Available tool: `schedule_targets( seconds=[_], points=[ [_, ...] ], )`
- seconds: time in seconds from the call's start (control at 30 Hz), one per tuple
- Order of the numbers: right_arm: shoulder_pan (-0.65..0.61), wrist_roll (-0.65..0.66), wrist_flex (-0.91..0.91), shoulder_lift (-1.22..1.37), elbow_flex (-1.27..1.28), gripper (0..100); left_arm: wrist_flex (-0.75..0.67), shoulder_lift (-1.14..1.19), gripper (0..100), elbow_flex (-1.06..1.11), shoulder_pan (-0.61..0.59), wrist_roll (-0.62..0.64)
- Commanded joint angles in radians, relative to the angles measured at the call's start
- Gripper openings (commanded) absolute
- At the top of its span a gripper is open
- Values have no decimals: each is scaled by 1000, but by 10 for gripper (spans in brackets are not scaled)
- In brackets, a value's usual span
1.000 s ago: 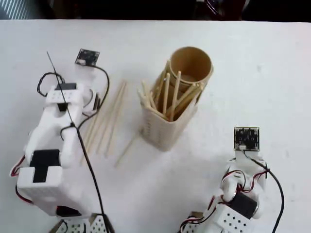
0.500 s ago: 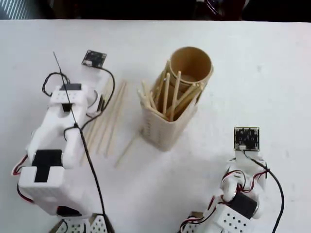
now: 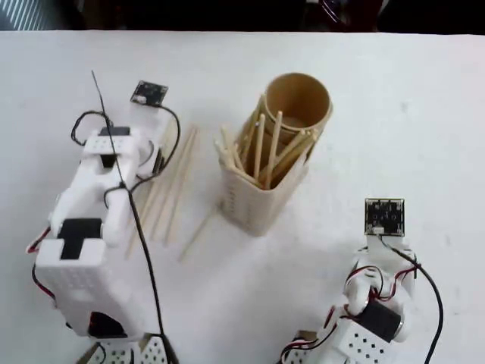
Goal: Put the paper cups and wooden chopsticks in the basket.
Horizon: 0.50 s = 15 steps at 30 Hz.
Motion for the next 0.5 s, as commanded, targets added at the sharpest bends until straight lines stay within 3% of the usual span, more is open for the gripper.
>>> schedule_targets(
  seconds=[0.0,0.2,0.33,0.47],
  points=[
    [12,5,-18,-8,9,113,60,42,124,-114,-12,-3],
    [12,5,-18,-8,9,113,149,96,122,-195,-4,-9],
    [12,5,-18,-8,9,113,201,127,25,-242,-10,-3],
    [12,5,-18,-8,9,113,242,143,21,-267,-2,-3]
  ],
)
